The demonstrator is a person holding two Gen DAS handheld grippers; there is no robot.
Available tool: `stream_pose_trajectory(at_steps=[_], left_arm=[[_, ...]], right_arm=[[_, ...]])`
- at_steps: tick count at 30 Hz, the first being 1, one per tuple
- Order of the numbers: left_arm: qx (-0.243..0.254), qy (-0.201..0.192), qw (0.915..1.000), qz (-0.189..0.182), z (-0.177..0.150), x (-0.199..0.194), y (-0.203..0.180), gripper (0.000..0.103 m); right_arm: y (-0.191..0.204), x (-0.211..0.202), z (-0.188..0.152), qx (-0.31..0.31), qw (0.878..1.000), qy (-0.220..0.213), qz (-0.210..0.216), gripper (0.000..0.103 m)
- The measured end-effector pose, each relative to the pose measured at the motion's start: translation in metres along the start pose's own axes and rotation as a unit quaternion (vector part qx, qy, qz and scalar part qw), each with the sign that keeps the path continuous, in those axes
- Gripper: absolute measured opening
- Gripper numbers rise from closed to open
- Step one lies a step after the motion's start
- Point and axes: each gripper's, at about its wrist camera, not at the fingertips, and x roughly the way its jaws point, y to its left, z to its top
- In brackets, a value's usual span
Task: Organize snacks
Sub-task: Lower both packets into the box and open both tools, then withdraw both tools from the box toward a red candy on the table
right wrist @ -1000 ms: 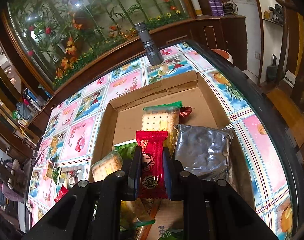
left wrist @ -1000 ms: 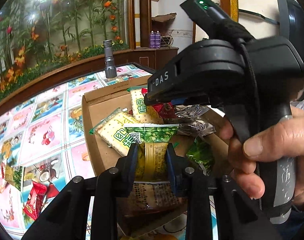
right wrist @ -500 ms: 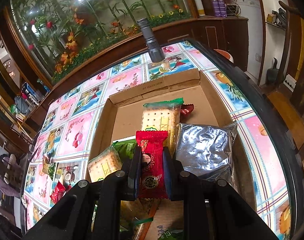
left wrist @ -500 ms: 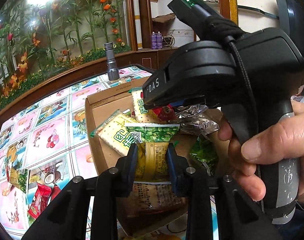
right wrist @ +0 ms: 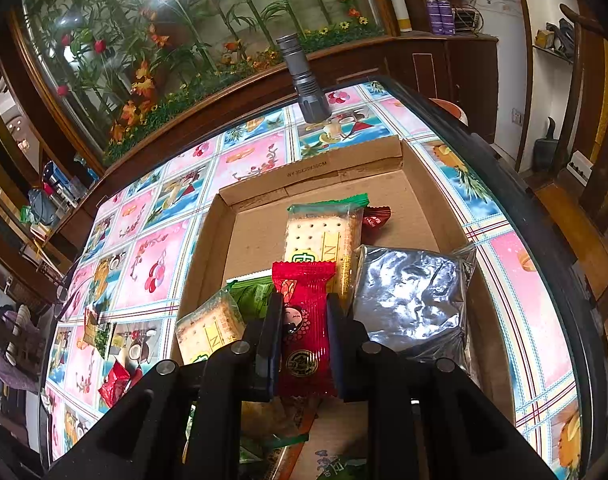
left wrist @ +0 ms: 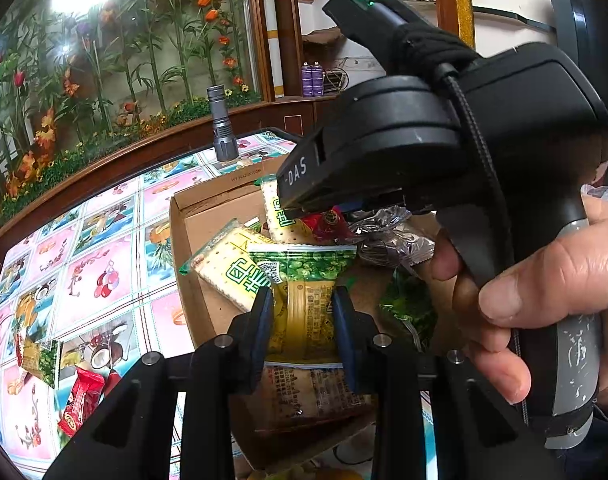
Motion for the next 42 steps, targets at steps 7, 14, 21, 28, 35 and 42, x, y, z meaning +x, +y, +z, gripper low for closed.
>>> stream_pose_trajectory(at_steps=[7, 14, 21, 28, 35, 42], left_arm=[[0.000, 0.001, 1.0000, -0.003, -0.001, -0.001, 0.000, 0.037], [-0.003, -0.009, 1.0000, 0.001, 0.001, -0.007, 0.003, 0.041], [-0.016, -0.021, 0.9997, -0.002, 0.003, -0.016, 0.010, 0.051], [-0.016, -0.030, 0.9994, -0.007, 0.005, -0.025, 0.014, 0.058], [-0.015, -0.037, 0.9991, -0.011, 0.005, -0.035, 0.020, 0.064], [-0.038, -0.039, 0.9985, -0.004, 0.008, -0.042, 0.041, 0.065]], right_arm=[[0.000, -0.001, -0.001, 0.002, 1.000, -0.001, 0.004, 0.023], [0.000, -0.009, 0.002, 0.007, 1.000, -0.018, 0.016, 0.025], [0.001, -0.026, 0.003, 0.013, 0.998, -0.055, 0.037, 0.027], [0.002, -0.031, 0.005, 0.019, 0.996, -0.068, 0.047, 0.035], [-0.003, -0.035, 0.007, 0.029, 0.995, -0.083, 0.049, 0.036], [-0.001, -0.033, 0.008, 0.024, 0.995, -0.080, 0.049, 0.036]])
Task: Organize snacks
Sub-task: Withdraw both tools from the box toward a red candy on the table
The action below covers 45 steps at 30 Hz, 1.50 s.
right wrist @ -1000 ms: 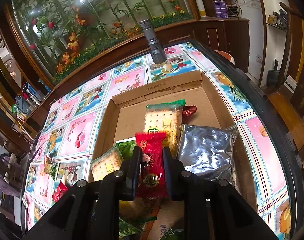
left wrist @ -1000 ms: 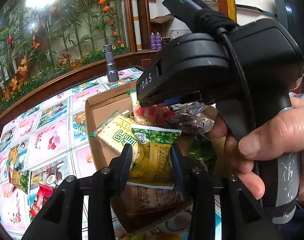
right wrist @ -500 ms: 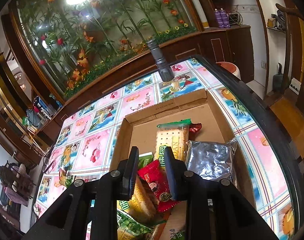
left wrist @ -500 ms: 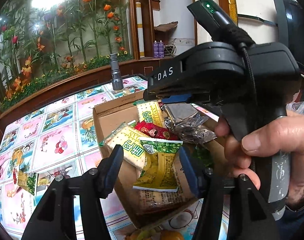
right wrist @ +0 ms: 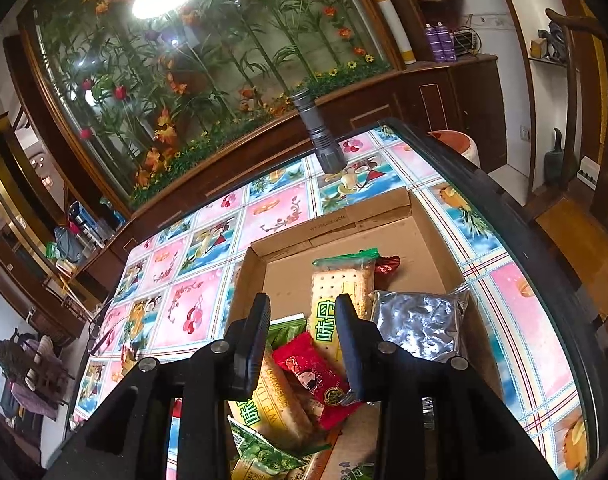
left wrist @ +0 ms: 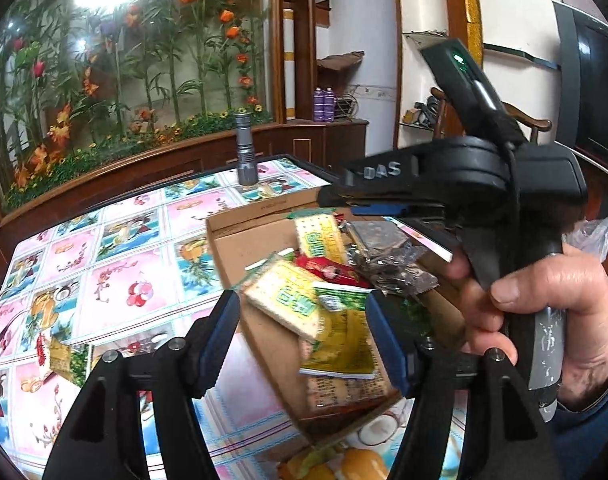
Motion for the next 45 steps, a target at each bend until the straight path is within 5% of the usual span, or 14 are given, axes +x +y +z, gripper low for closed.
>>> stream_pose_trajectory(at_steps=[9, 19, 26, 37, 45], left_arm=[[0.004, 0.008, 0.9993, 0.036, -0.002, -0.013, 0.040, 0.074], [-0.055, 0.116, 0.9917, 0.015, -0.035, -0.020, 0.162, 0.075], [-0.046, 0.148, 0.9879, 0.013, -0.045, -0.006, 0.159, 0.075], [-0.032, 0.197, 0.9799, 0.008, -0.060, 0.025, 0.144, 0.029], [-0.029, 0.181, 0.9822, 0.042, -0.062, 0.025, 0.132, 0.029]], right_arm=[[0.005, 0.001, -0.002, -0.010, 1.000, 0.003, 0.005, 0.040], [0.015, 0.004, -0.006, -0.029, 1.000, 0.007, 0.004, 0.041], [0.021, 0.006, -0.009, -0.038, 0.999, 0.011, 0.004, 0.041], [0.049, 0.001, -0.017, -0.082, 0.995, 0.007, 0.050, 0.041], [0.073, 0.000, -0.028, -0.129, 0.989, -0.002, 0.078, 0.041]])
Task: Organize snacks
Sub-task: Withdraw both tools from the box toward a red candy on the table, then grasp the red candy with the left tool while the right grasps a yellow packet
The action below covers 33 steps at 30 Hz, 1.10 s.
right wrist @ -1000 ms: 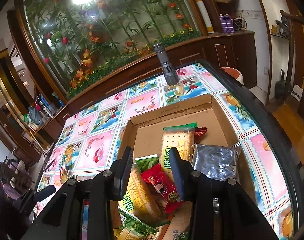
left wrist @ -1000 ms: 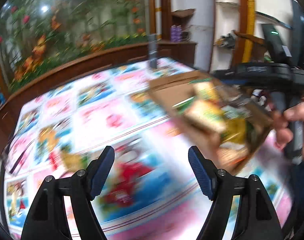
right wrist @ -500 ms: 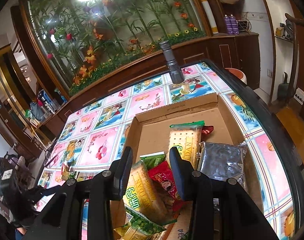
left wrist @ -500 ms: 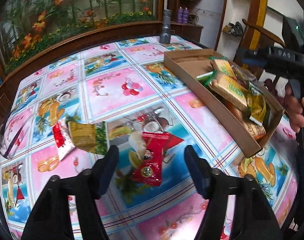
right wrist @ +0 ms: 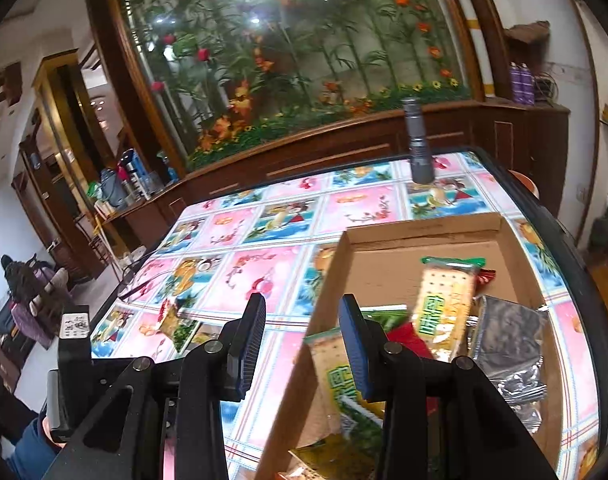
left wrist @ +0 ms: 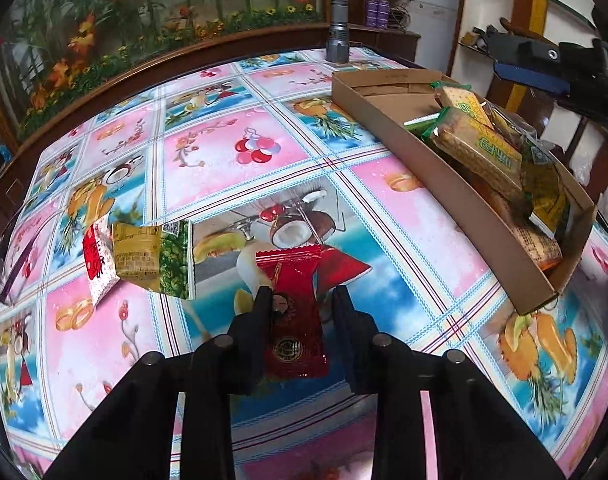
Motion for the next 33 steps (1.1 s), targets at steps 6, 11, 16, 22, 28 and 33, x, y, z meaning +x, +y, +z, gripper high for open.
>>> stream_pose_trajectory(at_steps=[6, 11, 16, 22, 28, 33], left_arm=[[-0.009, -0.012, 0.9999, 0.007, -0.002, 0.000, -0.001, 0.030], [-0.017, -0.016, 0.9997, 0.009, -0.002, 0.000, -0.001, 0.030], [0.001, -0.014, 0.9996, 0.023, -0.001, 0.000, -0.008, 0.029], [-0.002, -0.004, 0.9999, 0.012, 0.000, -0.001, -0.007, 0.017], [-0.055, -0.034, 0.9979, 0.002, 0.007, -0.023, 0.025, 0.017], [-0.115, -0.078, 0.9898, 0.030, 0.004, -0.055, 0.080, 0.017]], right_arm=[[0.011, 0.002, -0.004, -0.022, 1.000, -0.002, 0.009, 0.041], [0.011, 0.004, -0.005, -0.020, 1.000, 0.001, 0.009, 0.041], [0.009, 0.004, -0.004, -0.015, 1.000, -0.002, 0.011, 0.041], [0.008, 0.003, -0.005, -0.011, 1.000, -0.003, 0.014, 0.041], [0.008, 0.003, -0.005, -0.006, 1.000, -0.009, 0.016, 0.041], [0.018, 0.018, -0.008, -0.005, 1.000, 0.011, 0.017, 0.041]])
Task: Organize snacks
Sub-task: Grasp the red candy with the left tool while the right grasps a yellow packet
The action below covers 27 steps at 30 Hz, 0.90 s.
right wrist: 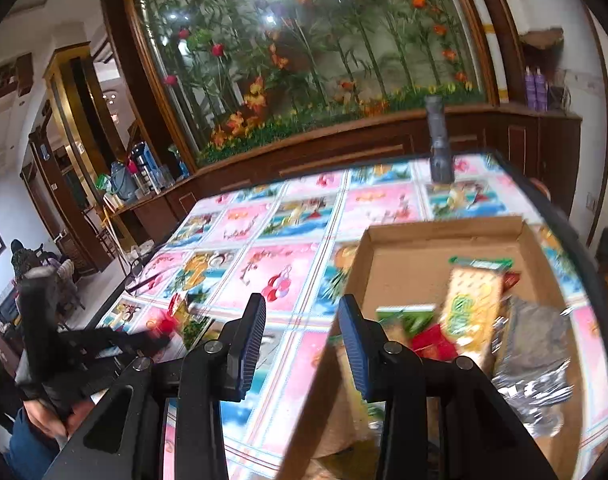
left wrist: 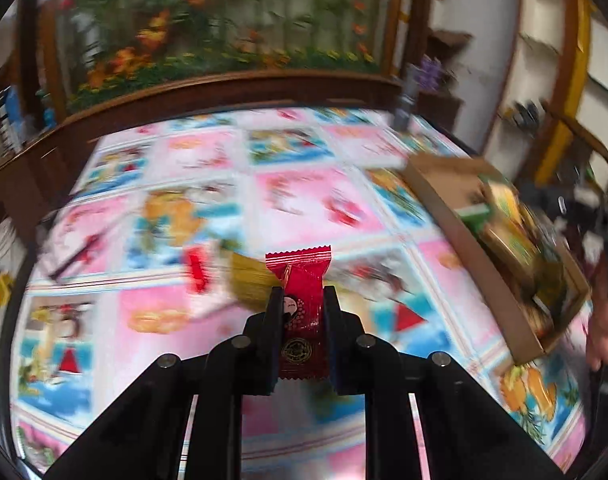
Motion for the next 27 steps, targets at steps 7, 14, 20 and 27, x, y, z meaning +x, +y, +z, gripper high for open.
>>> stream_pose_trajectory(at_steps=[7, 14, 20, 27], left_arm=[[-0.060, -0.011, 0.9976, 0.032, 0.006, -0.007, 0.055, 0.017], [-0.087, -0.012, 0.9956, 0.033, 0.005, -0.008, 0.078, 0.017], [-0.113, -0.002, 0.9932, 0.028, 0.003, -0.004, 0.090, 0.017], [-0.116, -0.011, 0.9930, 0.018, 0.005, -0.010, 0.089, 0.017]], right_arm=[[0.055, 0.044, -0.005, 0.012, 0.994, 0.075, 0.083, 0.061], [0.120, 0.124, -0.007, -0.030, 0.986, 0.150, 0.072, 0.061], [0.130, 0.178, 0.002, -0.032, 0.982, 0.163, 0.091, 0.066], [0.151, 0.195, -0.028, -0.101, 0.971, 0.198, 0.087, 0.066]])
